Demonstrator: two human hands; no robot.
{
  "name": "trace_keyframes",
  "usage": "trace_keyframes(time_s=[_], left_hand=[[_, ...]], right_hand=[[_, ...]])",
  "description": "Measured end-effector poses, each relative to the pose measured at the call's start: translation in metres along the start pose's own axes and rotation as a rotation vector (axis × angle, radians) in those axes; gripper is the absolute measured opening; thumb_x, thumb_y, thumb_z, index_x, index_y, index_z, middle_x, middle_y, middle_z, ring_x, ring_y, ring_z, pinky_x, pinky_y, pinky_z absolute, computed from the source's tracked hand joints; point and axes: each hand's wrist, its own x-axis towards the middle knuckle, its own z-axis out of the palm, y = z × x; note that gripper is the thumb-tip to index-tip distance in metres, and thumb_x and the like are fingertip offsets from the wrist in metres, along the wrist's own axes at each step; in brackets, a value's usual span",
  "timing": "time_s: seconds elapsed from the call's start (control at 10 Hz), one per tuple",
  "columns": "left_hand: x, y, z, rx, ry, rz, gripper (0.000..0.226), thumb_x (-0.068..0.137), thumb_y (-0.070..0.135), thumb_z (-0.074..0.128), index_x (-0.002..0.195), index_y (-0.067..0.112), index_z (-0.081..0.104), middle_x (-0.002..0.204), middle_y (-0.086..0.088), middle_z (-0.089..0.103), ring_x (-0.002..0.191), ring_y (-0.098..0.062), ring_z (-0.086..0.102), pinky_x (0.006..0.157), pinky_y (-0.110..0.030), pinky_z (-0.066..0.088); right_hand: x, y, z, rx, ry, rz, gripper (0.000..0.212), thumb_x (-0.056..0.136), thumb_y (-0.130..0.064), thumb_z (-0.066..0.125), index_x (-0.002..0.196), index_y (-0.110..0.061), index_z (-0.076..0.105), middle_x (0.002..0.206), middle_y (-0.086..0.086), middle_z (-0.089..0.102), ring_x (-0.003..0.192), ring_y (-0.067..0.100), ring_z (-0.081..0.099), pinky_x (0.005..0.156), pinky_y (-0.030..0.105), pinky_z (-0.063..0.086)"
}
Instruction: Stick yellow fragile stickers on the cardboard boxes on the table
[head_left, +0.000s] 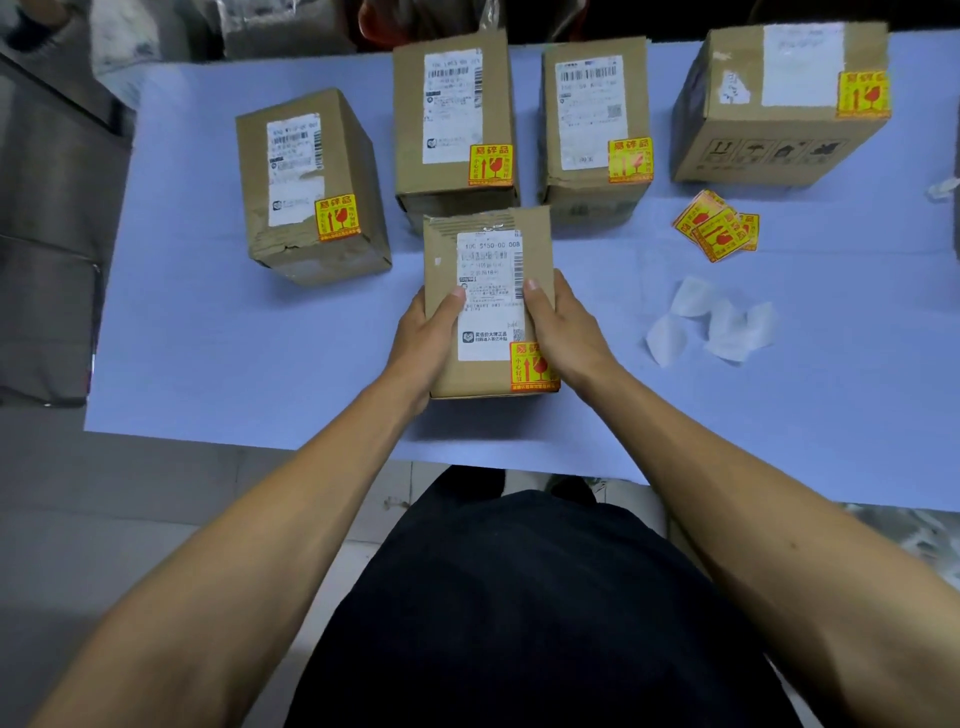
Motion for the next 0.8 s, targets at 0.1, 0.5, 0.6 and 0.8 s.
trace_keyframes(time_s=[0.1,0.5,0.6,0.8], left_hand=[[0.009,-0.003,-0.019,0.009,0.001,-0.016,0.037,0.098,0.04,0.055,0.132,0.026,0.058,0.119,0.006,0.071,0.102,-0.012,0.071,0.096,-0.039,0.056],[0.027,-0.008,-0.041,0.126,-0.104,0.041,0.048,0.094,0.052,0.054,0.136,0.03,0.054,0.125,0.008,0.068,0.109,-0.01,0.066,0.099,-0.038,0.052],[0.026,-0.002,-0.043,0.169,-0.078,0.023,0.05,0.092,0.05,0.057,0.135,0.025,0.053,0.128,0.004,0.067,0.112,-0.017,0.065,0.1,-0.04,0.051],[0.007,0.035,-0.046,0.513,0.048,0.374,0.05,0.095,0.038,0.057,0.139,0.015,0.047,0.134,-0.006,0.06,0.124,-0.027,0.055,0.094,-0.032,0.044]], right_hand=[[0.001,-0.01,0.019,-0.024,-0.009,-0.007,0.061,0.103,-0.056,0.029,0.154,-0.023,0.029,0.148,0.002,0.053,0.131,0.028,0.052,0.108,0.044,0.041],[0.005,-0.02,0.031,-0.095,0.046,0.071,0.066,0.101,-0.061,0.027,0.157,-0.025,0.025,0.157,0.002,0.043,0.14,0.026,0.043,0.115,0.045,0.033],[-0.001,-0.025,0.024,-0.153,0.059,0.082,0.068,0.101,-0.061,0.03,0.158,-0.025,0.025,0.16,0.003,0.038,0.145,0.027,0.037,0.118,0.042,0.03],[-0.029,-0.027,-0.022,-0.441,0.243,-0.092,0.069,0.102,-0.054,0.039,0.158,-0.015,0.026,0.162,0.01,0.031,0.149,0.027,0.027,0.117,0.038,0.024]])
